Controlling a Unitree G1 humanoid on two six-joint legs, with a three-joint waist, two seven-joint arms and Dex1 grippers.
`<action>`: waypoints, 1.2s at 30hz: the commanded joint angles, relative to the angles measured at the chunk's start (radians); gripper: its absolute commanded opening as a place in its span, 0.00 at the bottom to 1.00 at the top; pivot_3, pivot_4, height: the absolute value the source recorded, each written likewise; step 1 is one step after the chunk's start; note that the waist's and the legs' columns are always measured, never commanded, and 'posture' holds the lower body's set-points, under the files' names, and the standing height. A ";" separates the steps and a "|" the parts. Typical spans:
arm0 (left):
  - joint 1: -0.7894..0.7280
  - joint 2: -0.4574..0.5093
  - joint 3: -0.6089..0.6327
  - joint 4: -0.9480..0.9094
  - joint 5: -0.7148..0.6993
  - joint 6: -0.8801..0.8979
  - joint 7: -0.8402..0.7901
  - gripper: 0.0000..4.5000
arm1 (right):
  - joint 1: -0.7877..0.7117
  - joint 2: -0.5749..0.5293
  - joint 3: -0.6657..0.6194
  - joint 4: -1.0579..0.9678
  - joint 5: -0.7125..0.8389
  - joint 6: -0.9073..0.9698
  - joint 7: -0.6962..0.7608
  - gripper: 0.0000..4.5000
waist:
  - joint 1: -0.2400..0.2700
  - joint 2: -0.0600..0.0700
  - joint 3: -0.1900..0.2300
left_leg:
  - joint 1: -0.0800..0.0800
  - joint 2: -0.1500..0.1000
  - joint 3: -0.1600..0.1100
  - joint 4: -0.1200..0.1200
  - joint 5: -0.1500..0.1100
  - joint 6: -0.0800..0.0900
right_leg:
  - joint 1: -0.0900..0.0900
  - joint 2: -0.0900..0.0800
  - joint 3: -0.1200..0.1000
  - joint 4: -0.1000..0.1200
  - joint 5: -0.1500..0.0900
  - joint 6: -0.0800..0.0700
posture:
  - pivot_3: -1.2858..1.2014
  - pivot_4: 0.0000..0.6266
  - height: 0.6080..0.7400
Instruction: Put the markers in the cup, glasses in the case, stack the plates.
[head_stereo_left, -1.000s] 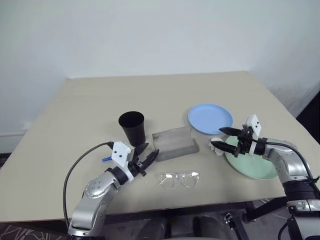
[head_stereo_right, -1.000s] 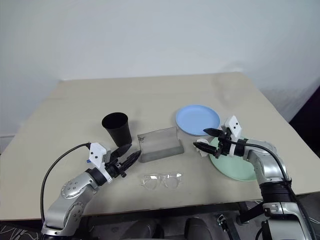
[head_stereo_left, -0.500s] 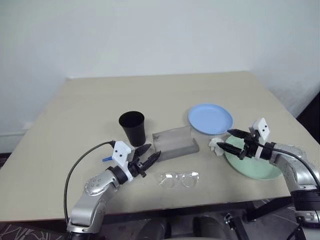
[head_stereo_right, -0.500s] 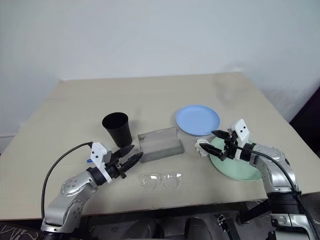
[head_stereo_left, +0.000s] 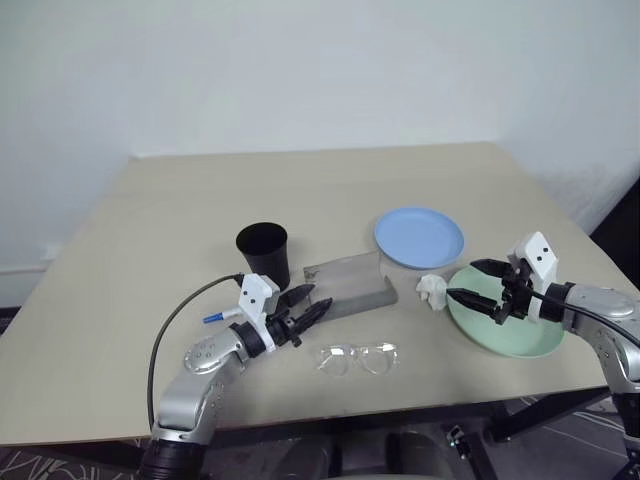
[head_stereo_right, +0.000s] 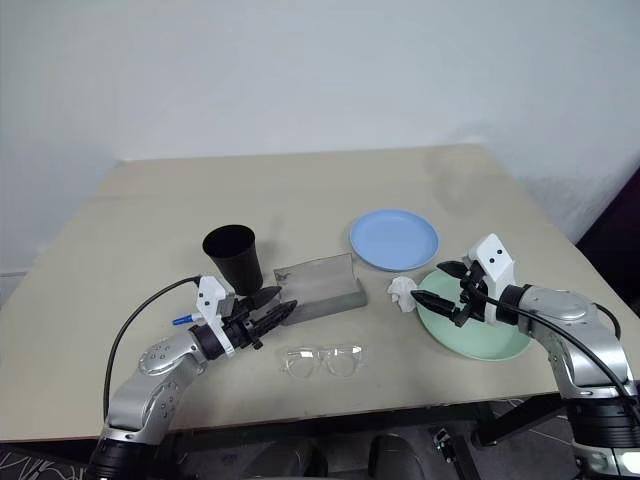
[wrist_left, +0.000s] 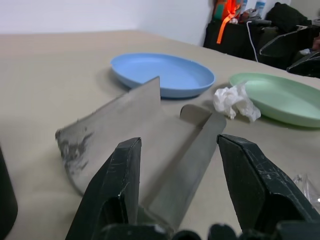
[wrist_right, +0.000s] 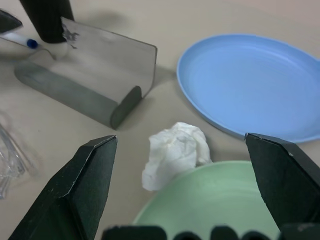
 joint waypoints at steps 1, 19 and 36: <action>-0.035 -0.001 -0.012 -0.023 -0.034 0.004 -0.043 0.56 | 0.005 -0.052 0.012 -0.113 0.010 0.118 -0.032 0.99 | 0.000 0.000 0.000 | 0.000 0.000 0.001 0.000 0.000 0.000 | 0.000 0.000 0.000 0.000 0.000 0.000 | 0.52 0.00 1.00; -0.100 -0.033 -0.071 0.018 -0.003 -0.020 -0.087 0.56 | -0.140 -0.110 -0.034 0.323 -0.084 0.203 -0.179 0.99 | 0.000 -0.002 0.000 | -0.001 0.005 0.011 0.000 -0.003 0.005 | 0.000 -0.001 -0.002 -0.012 0.003 0.003 | 0.52 0.00 1.00; -0.131 -0.038 -0.091 -0.007 -0.011 -0.004 -0.115 0.56 | -0.230 -0.080 -0.078 0.551 -0.104 0.205 -0.224 0.99 | -0.001 -0.001 0.000 | 0.000 0.004 0.012 0.001 -0.002 0.011 | 0.001 0.000 0.000 -0.012 0.006 0.001 | 0.52 0.00 1.00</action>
